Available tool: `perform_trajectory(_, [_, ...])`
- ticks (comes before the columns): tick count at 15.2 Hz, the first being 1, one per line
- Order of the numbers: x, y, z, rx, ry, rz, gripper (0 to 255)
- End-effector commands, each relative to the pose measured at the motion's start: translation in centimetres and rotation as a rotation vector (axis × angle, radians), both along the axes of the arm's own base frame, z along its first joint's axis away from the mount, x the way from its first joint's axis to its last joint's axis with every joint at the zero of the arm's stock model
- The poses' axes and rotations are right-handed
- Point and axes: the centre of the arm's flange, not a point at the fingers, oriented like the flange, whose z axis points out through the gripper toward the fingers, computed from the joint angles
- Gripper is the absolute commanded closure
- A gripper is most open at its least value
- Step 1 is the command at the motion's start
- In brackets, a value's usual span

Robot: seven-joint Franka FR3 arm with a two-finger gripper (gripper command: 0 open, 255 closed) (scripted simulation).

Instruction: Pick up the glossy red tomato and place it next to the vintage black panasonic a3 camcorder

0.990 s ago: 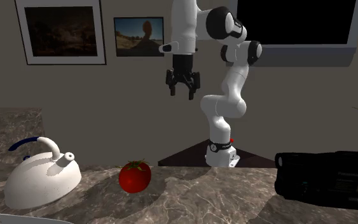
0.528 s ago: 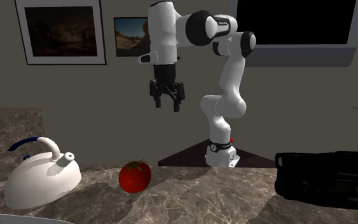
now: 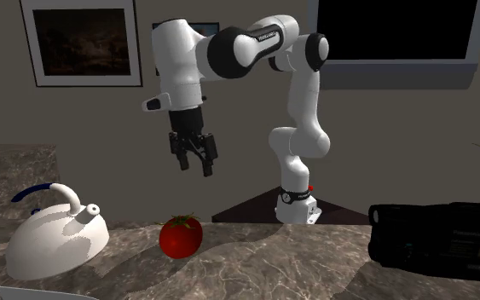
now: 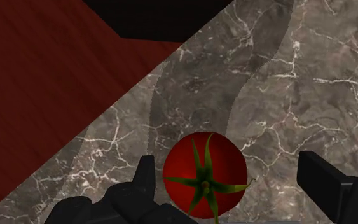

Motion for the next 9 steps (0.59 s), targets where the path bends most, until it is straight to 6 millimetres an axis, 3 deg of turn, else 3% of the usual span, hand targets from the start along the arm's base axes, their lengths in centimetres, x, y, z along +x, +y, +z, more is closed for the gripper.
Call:
perform_trajectory(1, [2.2, -0.2, -1.4, 0.018, 0.01, -0.002, 0])
perform_trajectory(6, [7.8, -0.6, -4.8, 0.059, 0.032, -0.005, 0])
perform_trajectory(9, [7.6, -0.5, -6.3, 0.059, 0.032, -0.005, 0])
